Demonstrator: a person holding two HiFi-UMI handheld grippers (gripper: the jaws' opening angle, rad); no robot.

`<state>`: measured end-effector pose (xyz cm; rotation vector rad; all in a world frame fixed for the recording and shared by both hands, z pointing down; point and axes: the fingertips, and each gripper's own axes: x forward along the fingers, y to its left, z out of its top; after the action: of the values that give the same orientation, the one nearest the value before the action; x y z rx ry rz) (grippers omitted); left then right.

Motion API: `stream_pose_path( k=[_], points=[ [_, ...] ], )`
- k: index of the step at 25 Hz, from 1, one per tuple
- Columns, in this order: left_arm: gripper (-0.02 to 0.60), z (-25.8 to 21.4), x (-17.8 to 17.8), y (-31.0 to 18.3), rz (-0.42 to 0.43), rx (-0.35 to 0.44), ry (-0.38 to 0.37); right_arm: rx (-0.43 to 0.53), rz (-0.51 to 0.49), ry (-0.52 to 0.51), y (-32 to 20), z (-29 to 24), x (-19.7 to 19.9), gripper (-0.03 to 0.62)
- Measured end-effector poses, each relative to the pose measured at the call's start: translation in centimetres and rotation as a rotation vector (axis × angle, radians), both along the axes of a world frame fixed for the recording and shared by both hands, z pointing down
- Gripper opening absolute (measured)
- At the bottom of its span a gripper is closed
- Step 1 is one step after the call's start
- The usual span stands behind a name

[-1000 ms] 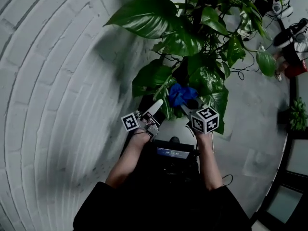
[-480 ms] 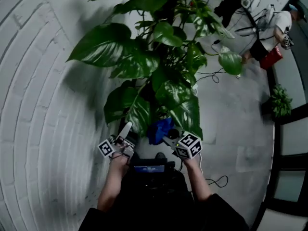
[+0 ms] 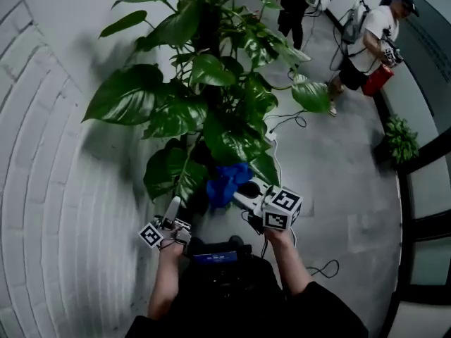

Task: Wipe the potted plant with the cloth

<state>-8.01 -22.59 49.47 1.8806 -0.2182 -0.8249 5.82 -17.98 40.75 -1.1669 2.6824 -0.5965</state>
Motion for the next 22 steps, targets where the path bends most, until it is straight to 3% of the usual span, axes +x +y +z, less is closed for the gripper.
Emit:
stream_pose_path(
  k=[3,7,16,22],
  points=[
    [0.31,1.4,-1.3,1.1,-0.036,-0.028,-0.027,-0.01,0.03,-0.046,-0.5,-0.5,-0.6,0.107],
    [0.327,2.2,-1.7,-0.7,-0.038,-0.037,-0.018,0.027,0.057,-0.035,-3.0,-1.8,-1.3,0.107],
    [0.328,0.6,-1.3,-0.9,0.015,-0.022,0.072,-0.055,-0.065,0.074,-8.0,3.1,-8.6,0.107],
    [0.328,0.3,-1.0,-0.6,0.033,-0.034,0.11,-0.145,-0.148,0.149,-7.6,7.7,-11.7,0.107]
  ],
)
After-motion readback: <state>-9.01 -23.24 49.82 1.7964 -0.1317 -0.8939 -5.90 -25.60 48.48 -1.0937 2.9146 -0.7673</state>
